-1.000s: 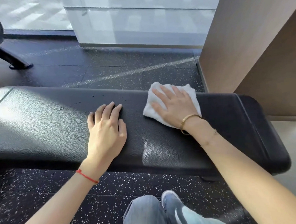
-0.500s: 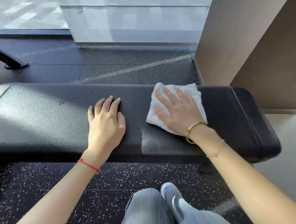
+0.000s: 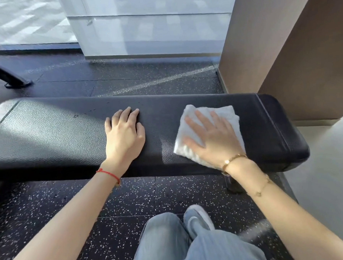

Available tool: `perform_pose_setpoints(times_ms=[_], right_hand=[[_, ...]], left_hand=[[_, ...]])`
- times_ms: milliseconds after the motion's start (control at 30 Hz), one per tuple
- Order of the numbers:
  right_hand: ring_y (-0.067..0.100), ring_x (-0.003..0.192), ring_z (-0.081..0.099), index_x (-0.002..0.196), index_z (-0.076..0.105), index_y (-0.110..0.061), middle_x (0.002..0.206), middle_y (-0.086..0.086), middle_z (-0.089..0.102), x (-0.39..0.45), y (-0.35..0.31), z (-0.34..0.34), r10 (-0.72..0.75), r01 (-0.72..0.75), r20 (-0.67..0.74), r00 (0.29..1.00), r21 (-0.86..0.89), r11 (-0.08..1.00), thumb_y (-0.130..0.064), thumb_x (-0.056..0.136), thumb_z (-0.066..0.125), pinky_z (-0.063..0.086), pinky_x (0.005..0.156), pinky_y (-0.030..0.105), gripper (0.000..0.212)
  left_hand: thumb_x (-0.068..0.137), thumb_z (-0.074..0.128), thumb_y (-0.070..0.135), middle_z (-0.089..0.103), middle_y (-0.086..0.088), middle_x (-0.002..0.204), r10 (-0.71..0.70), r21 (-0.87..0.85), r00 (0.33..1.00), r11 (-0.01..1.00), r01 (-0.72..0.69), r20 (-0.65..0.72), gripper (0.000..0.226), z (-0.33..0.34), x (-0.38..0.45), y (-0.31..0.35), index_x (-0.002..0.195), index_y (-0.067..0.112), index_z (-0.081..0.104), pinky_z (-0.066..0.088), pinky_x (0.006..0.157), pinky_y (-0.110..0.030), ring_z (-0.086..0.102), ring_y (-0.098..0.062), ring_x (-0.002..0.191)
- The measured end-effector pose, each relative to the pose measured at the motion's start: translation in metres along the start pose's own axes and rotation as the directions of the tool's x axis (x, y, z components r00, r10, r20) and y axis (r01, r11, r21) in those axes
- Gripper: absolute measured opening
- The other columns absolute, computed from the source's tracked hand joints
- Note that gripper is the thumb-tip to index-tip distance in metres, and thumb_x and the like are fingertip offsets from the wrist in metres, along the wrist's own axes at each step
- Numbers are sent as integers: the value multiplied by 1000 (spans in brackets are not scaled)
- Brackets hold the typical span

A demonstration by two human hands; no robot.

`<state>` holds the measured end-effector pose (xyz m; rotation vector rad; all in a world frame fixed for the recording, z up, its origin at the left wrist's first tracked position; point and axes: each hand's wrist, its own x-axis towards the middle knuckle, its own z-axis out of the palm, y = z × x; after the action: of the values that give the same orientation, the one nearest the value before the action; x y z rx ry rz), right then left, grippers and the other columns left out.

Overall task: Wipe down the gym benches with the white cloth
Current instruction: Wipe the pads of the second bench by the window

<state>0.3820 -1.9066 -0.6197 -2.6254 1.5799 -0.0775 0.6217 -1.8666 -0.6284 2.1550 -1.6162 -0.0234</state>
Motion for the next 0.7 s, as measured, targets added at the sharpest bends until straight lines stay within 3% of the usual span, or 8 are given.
perform_pose_setpoints(times_ms=[100,200,367,500,600,700], right_hand=[[29,152,-5,153,1,-48,166,-13,-4,14,-40,4,-143,143,24,989,14,990,-63,98,19,-3,123,51,60],[26,152,1,153,4,-50,165,-13,3,-5,-37,8,-225,225,-6,974,12,974,-65,96,14,0,123,47,60],[18,153,-5,153,2,-49,165,-15,1,-14,37,1,-61,61,-26,998,-7,998,-64,93,5,-2,124,40,63],[16,153,-3,154,9,-49,165,-16,4,43,71,-6,-4,3,6,1000,85,996,-60,99,17,-5,123,39,57],[21,147,22,153,21,-43,161,-9,25,107,69,-11,-51,50,32,998,51,997,-57,101,22,14,119,44,54],[29,120,53,142,39,-36,137,1,55,165,35,-21,-181,177,153,972,35,984,-57,101,21,35,100,47,50]], left_hand=[[99,41,25,39,-5,155,-2,10,1000,1000,1,11,48,0,0,2,146,16,45,14,121,-51,27,-25,146],[100,40,26,38,-6,156,0,19,1000,1000,0,26,48,-1,-1,2,147,16,43,14,121,-51,26,-25,147],[97,44,22,41,-9,150,-32,36,998,999,30,60,47,-5,4,9,143,12,45,18,119,-54,30,-28,143],[95,47,21,44,-9,145,-38,40,999,999,37,24,47,1,31,26,142,12,45,16,119,-53,32,-27,140],[95,46,23,43,-8,147,-45,82,999,996,44,19,48,11,56,31,143,13,44,17,119,-52,32,-27,140],[95,45,23,45,-10,144,-99,112,995,989,96,30,46,18,70,33,139,11,47,19,118,-52,35,-30,137]])
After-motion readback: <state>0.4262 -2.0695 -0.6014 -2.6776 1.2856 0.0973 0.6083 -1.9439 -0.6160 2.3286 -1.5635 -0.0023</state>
